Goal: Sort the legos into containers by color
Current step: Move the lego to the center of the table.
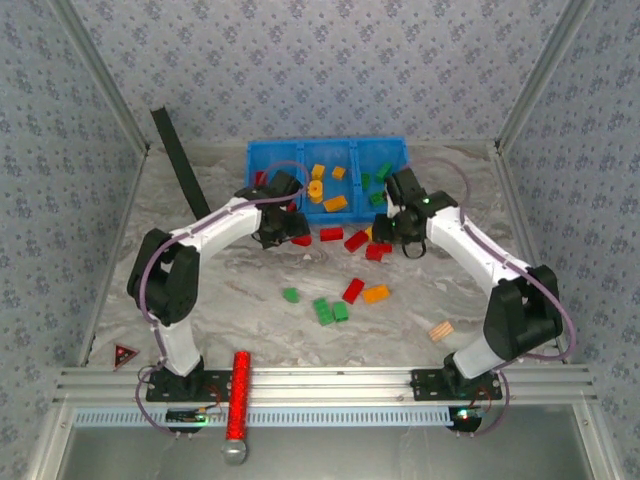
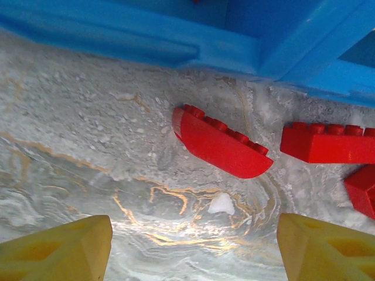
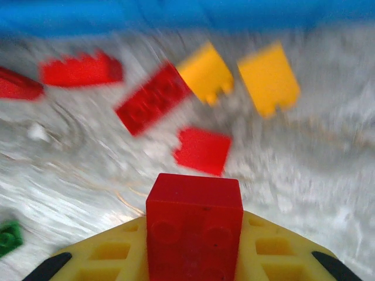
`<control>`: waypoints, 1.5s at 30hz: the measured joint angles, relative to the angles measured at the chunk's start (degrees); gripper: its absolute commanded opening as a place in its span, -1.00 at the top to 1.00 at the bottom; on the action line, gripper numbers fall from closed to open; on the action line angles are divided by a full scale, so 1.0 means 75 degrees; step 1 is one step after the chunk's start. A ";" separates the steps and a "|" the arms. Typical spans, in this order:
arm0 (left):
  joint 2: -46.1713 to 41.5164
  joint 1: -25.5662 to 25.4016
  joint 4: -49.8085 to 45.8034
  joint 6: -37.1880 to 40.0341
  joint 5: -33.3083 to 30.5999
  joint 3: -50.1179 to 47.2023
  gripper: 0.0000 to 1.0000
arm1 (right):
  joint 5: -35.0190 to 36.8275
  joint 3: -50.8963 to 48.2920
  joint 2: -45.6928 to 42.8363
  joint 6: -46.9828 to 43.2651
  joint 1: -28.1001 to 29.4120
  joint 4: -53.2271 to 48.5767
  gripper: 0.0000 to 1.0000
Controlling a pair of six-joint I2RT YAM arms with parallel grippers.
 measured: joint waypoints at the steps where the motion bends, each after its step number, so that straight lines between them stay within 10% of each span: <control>1: 0.0020 -0.0052 0.0073 -0.0198 -0.0009 -0.0044 -0.51 | 0.0023 0.0361 0.0035 -0.0187 -0.0009 -0.0003 0.50; 15: 0.0525 -0.0385 0.0769 -0.1903 -0.0583 -0.0326 -0.51 | -0.0300 0.3302 0.1614 -0.1492 -0.0216 0.0388 0.52; 37: 0.0478 -0.0609 0.1352 -0.2879 -0.0828 -0.0836 -0.31 | -0.1029 0.2856 0.1661 -0.1842 -0.0734 0.0711 0.51; 45: -0.1035 -0.0667 -0.0341 -0.2949 -0.0950 -0.2040 -0.31 | -0.1224 0.2658 0.1661 -0.1836 -0.0833 0.0944 0.51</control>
